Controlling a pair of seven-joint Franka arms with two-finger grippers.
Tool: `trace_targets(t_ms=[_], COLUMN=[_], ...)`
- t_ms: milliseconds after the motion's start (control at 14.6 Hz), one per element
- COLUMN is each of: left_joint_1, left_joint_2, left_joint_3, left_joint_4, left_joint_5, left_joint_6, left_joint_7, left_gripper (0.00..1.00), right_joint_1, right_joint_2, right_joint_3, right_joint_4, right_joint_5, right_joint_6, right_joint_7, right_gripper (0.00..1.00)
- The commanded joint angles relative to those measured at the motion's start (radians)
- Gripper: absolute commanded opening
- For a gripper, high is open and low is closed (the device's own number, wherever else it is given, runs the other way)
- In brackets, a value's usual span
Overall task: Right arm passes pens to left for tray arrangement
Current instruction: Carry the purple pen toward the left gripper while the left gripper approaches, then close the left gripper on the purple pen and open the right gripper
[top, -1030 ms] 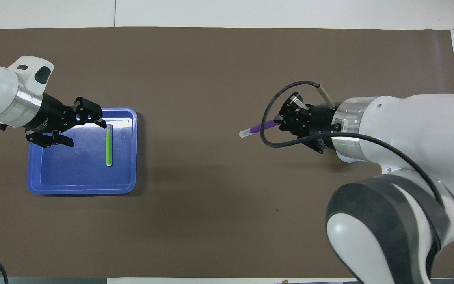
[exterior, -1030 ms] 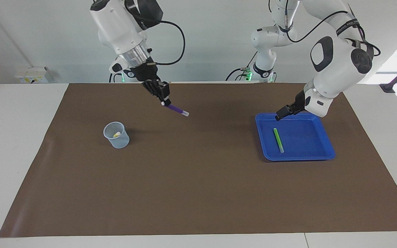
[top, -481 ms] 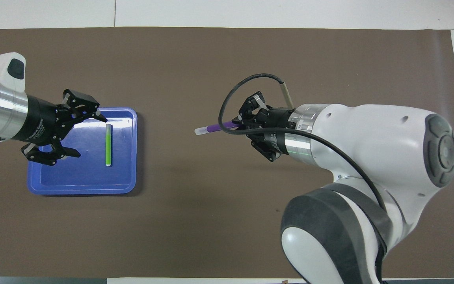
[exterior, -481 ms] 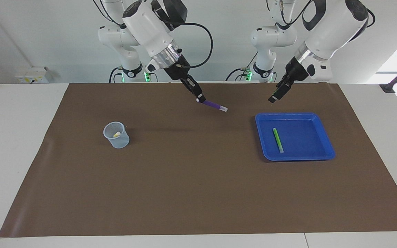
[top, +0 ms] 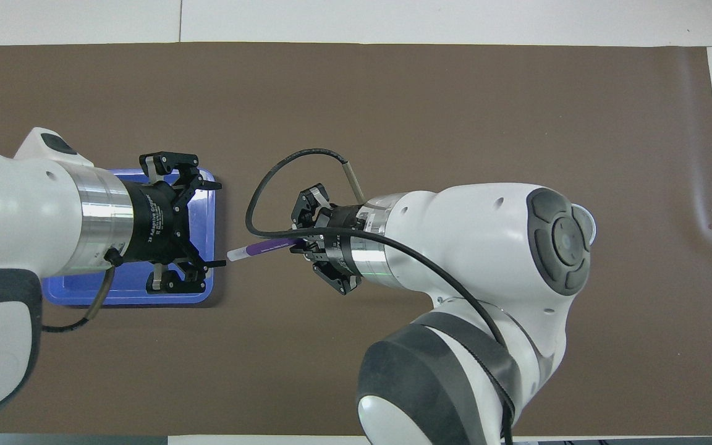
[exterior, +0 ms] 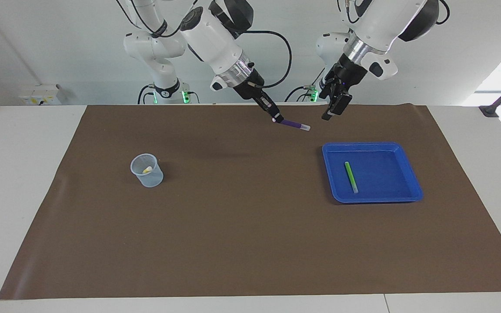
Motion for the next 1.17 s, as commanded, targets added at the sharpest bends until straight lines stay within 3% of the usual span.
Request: trace_targets(t_ms=[0, 343, 618, 1099], left_joint_1=[-0.044, -0.056, -0.056, -0.049], left_joint_2=[-0.112, -0.154, -0.138, -0.140], left_joint_3=[0.010, 0.004, 0.003, 0.004], left_joint_4=[-0.172, -0.260, -0.312, -0.341], left_joint_5=[0.000, -0.002, -0.014, -0.157], left_joint_6=[0.102, 0.147, 0.278, 0.317], left_joint_7=[-0.080, -0.145, -0.202, -0.004], left_gripper=[1.00, 1.00, 0.99, 0.95], right_joint_1=[-0.012, -0.012, -0.012, -0.012], right_joint_2=[0.002, -0.002, -0.003, -0.008], right_joint_3=[0.015, 0.015, 0.015, 0.015], right_joint_4=[0.013, 0.010, 0.007, -0.001], right_joint_5=[0.007, 0.004, 0.003, 0.003], right_joint_6=[-0.025, -0.025, -0.022, -0.018], right_joint_7=[0.011, 0.008, 0.003, 0.000], right_gripper=[0.00, 0.00, 0.00, 0.00])
